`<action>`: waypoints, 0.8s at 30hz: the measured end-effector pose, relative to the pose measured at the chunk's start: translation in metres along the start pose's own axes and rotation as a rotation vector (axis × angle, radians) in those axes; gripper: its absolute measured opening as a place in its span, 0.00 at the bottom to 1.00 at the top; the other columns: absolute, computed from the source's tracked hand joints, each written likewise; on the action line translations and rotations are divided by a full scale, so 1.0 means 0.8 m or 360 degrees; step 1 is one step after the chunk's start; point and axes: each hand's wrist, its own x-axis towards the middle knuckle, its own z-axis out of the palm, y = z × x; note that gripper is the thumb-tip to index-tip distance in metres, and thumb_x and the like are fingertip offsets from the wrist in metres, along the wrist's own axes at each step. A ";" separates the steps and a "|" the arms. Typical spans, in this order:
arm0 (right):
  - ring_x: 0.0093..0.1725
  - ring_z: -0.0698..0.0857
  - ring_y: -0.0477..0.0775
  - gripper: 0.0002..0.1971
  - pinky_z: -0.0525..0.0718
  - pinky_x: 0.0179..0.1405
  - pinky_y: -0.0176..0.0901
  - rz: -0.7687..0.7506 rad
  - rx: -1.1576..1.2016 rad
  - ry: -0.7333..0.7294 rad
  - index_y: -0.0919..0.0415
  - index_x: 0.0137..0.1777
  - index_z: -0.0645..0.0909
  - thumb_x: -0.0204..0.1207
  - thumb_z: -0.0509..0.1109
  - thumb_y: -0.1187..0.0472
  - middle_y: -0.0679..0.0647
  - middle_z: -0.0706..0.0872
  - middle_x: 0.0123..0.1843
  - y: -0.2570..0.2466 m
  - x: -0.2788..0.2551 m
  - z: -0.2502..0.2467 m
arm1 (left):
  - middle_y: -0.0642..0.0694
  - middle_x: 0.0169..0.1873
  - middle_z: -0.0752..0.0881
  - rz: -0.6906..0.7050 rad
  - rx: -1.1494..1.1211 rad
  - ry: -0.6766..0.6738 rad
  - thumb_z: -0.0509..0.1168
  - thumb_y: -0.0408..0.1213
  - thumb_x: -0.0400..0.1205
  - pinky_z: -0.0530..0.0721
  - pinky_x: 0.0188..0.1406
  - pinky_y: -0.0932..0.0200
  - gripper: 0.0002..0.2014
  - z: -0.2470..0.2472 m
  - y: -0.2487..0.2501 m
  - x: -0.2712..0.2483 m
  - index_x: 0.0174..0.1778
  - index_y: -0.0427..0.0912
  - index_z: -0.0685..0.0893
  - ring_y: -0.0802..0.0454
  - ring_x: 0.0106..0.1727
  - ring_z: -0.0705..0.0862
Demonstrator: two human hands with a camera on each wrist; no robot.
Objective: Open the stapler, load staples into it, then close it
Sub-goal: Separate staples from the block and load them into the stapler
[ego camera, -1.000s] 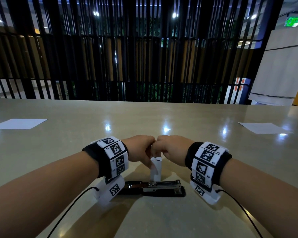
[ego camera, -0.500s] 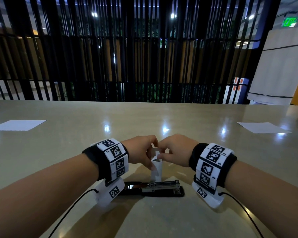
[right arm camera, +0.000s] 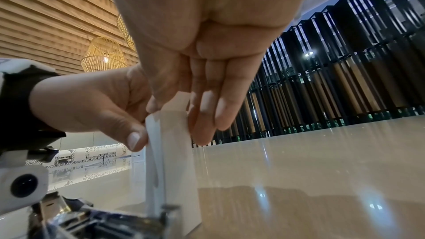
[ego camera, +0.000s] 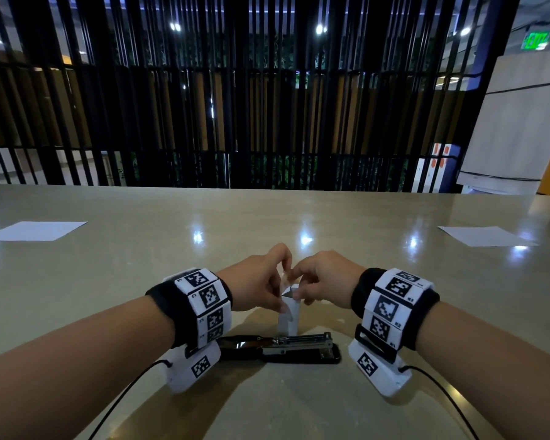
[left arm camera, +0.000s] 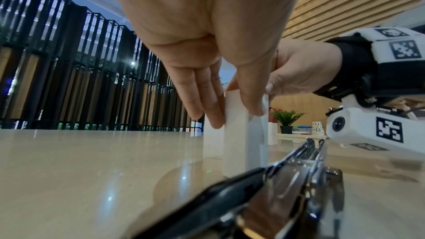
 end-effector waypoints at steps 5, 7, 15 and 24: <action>0.29 0.82 0.36 0.10 0.77 0.33 0.29 0.0017 -0.0079 -0.0069 0.64 0.54 0.87 0.77 0.72 0.59 0.39 0.82 0.29 -0.001 0.005 -0.004 | 0.53 0.46 0.84 0.0029 0.0114 -0.0057 0.74 0.40 0.75 0.85 0.50 0.56 0.19 -0.004 0.003 -0.006 0.58 0.51 0.74 0.54 0.45 0.86; 0.29 0.82 0.36 0.09 0.78 0.34 0.29 0.0026 -0.0093 -0.0080 0.64 0.52 0.87 0.77 0.73 0.59 0.41 0.83 0.30 0.000 0.005 -0.005 | 0.51 0.52 0.84 0.0039 0.0157 -0.0077 0.72 0.40 0.76 0.86 0.55 0.52 0.17 -0.005 0.003 -0.007 0.58 0.52 0.75 0.52 0.50 0.88; 0.34 0.84 0.43 0.13 0.81 0.39 0.32 0.0001 -0.0189 -0.0091 0.61 0.58 0.86 0.77 0.72 0.57 0.50 0.88 0.38 -0.007 0.003 -0.007 | 0.54 0.48 0.86 0.0019 0.0219 -0.0018 0.75 0.43 0.74 0.85 0.48 0.58 0.14 -0.006 -0.001 -0.006 0.50 0.51 0.77 0.53 0.49 0.88; 0.55 0.75 0.49 0.08 0.76 0.55 0.41 -0.0158 -0.0496 -0.0033 0.53 0.52 0.87 0.76 0.72 0.56 0.49 0.71 0.59 -0.015 0.003 -0.005 | 0.62 0.33 0.79 -0.0061 0.0212 0.0037 0.78 0.45 0.69 0.73 0.32 0.72 0.18 -0.009 0.001 0.002 0.50 0.44 0.83 0.65 0.35 0.80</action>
